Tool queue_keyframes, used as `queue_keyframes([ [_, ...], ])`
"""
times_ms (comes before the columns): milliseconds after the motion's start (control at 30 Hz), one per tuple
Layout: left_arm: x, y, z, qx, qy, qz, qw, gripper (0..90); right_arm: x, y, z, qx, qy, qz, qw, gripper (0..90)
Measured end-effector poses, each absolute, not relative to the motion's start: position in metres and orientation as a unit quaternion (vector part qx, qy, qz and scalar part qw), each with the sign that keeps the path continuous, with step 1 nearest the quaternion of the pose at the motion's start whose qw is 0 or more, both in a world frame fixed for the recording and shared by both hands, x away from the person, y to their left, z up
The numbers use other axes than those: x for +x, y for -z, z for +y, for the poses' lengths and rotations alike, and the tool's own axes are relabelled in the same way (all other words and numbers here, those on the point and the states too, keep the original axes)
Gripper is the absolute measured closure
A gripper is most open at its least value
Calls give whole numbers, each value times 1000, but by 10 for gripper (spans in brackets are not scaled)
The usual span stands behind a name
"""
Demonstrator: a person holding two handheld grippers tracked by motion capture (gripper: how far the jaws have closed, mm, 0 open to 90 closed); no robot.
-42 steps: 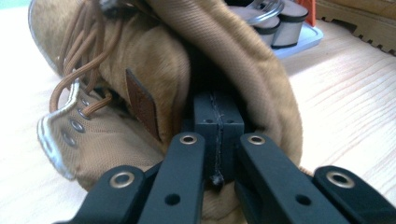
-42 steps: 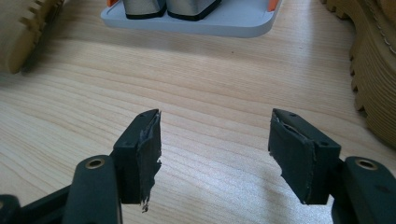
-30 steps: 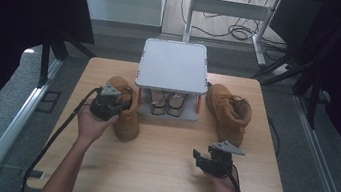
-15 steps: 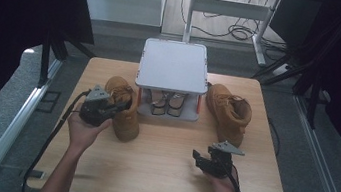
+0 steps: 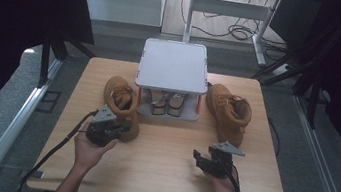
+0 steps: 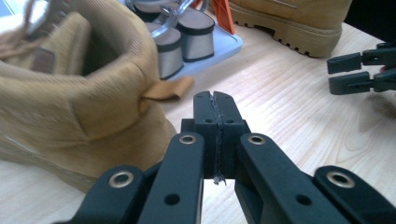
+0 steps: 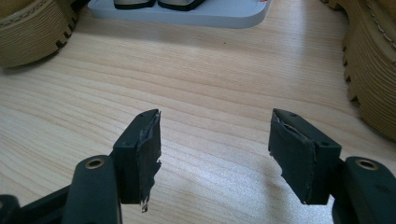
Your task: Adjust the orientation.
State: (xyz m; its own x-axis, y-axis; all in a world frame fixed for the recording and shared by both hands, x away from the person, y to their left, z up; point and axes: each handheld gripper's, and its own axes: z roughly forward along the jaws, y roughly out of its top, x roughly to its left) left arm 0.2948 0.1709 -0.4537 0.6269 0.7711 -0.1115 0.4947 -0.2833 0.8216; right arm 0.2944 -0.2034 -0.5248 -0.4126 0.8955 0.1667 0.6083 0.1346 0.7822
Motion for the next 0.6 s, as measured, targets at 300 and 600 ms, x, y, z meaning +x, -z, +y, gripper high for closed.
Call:
queue_keyframes([
  [300,299,480,154,793,-152,407,427,898,295,528,-200,508,-406,740,168,348],
  [600,306,499,145,783,-187,417,422,898,295,529,-198,507,-404,742,171,348],
])
